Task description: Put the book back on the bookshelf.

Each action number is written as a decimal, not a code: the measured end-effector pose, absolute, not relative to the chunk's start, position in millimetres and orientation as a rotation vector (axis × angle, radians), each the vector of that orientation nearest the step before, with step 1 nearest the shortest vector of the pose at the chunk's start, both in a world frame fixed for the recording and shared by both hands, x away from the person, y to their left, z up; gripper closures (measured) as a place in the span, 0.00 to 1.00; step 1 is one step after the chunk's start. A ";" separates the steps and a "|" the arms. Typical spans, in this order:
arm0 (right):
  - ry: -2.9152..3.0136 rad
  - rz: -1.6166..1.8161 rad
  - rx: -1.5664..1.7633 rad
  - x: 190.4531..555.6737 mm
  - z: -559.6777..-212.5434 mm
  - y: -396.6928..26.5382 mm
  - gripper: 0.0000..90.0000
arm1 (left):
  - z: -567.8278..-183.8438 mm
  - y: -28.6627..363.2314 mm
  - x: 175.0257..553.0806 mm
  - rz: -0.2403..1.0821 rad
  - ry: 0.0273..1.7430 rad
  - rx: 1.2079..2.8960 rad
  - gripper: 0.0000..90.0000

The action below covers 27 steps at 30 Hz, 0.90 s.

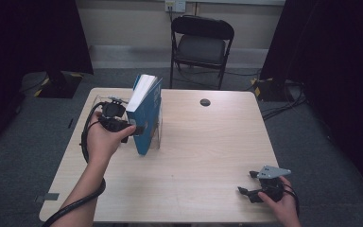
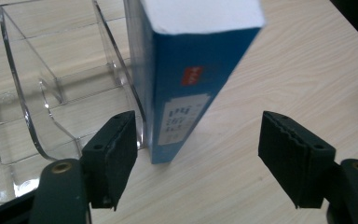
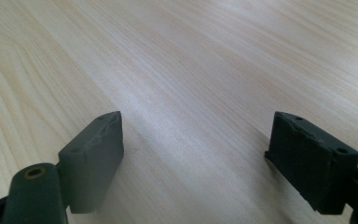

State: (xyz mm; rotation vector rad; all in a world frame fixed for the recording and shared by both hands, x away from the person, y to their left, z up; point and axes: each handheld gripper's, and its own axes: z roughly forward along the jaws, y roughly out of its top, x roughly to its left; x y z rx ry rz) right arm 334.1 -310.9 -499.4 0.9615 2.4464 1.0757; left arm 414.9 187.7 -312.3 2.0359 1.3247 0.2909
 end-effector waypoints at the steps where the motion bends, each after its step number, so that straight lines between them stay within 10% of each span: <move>1: 2.446 1.076 0.962 334.1 -499.4 -310.9 0.19 | -312.5 187.7 413.7 0.290 1.316 2.040 0.28; 27: 2.448 1.075 0.958 334.1 -499.3 -311.1 0.19 | -345.0 199.7 380.8 0.217 1.230 2.080 0.18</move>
